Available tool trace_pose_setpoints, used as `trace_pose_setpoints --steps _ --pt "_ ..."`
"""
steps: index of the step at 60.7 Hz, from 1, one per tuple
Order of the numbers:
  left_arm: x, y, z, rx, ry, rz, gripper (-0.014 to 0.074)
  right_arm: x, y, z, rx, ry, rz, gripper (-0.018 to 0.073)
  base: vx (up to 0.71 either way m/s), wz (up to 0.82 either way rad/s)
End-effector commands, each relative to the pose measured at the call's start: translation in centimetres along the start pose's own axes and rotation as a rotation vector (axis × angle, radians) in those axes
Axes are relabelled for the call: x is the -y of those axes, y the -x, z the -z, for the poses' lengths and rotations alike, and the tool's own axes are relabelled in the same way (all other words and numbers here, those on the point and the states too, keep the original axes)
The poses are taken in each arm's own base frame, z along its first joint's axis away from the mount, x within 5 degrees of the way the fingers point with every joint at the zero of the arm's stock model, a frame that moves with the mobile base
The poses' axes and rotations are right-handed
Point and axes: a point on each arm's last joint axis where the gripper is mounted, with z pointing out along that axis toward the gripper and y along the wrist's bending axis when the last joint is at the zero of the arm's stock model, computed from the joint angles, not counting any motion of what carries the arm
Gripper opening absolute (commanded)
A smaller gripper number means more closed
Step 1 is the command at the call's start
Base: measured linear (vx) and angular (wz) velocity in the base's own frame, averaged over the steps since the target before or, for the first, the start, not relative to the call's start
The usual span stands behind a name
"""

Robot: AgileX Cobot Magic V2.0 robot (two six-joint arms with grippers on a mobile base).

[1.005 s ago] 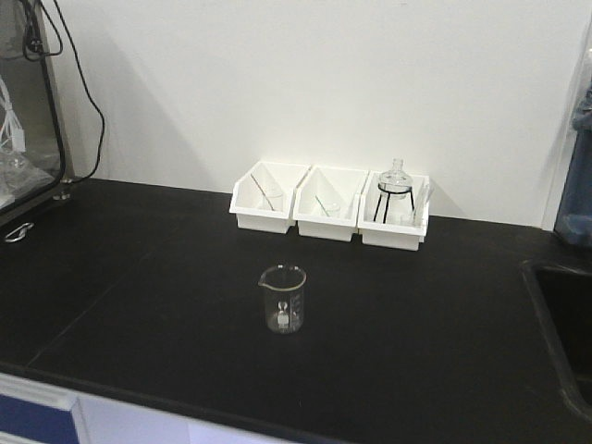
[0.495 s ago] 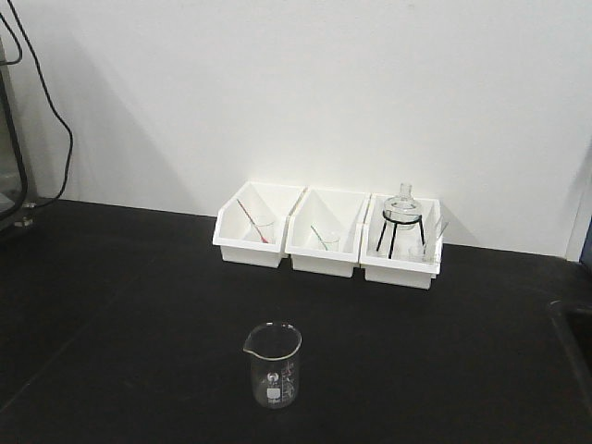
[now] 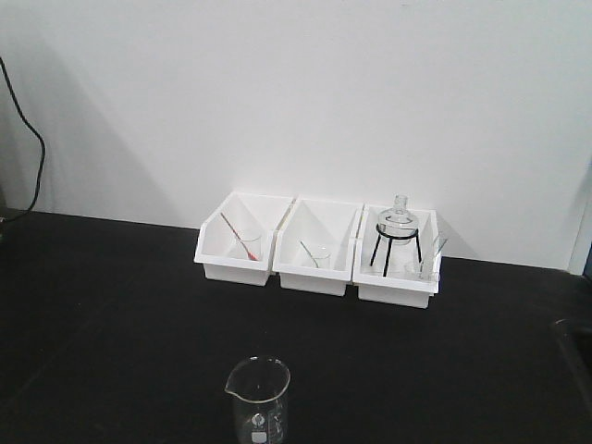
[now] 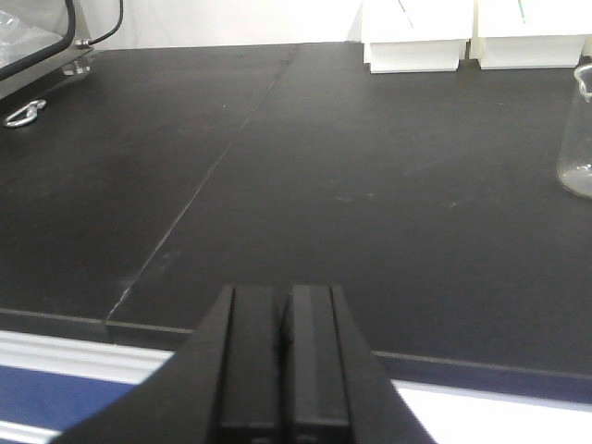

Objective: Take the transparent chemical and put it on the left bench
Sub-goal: 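Lower the right gripper with the pipette toward the empty glass beaker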

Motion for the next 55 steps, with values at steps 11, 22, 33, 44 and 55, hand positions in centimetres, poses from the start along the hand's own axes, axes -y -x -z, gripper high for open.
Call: trace_pose_setpoints --steps 11,22,33,44,55 --pt "0.0 0.3 0.1 0.081 0.002 0.009 -0.0003 -0.1 1.5 -0.1 0.088 0.019 0.006 -0.0004 0.07 -0.03" --pt "0.0 0.3 0.1 0.081 0.002 0.009 -0.0003 -0.2 1.8 -0.1 0.120 0.033 0.010 -0.0004 0.03 -0.01" --pt "0.0 0.3 0.1 0.081 0.002 0.009 -0.0003 -1.2 2.5 -1.8 0.169 0.144 -0.032 -0.0003 0.00 0.00" --pt "0.0 0.3 0.1 0.081 0.002 0.009 -0.0003 -3.8 5.2 -6.1 0.182 0.358 -0.033 -0.0001 0.00 0.00" --pt "0.0 0.3 0.1 0.081 0.002 0.009 -0.0003 -9.1 7.8 -12.4 0.171 0.553 0.033 -0.0001 0.00 0.00"
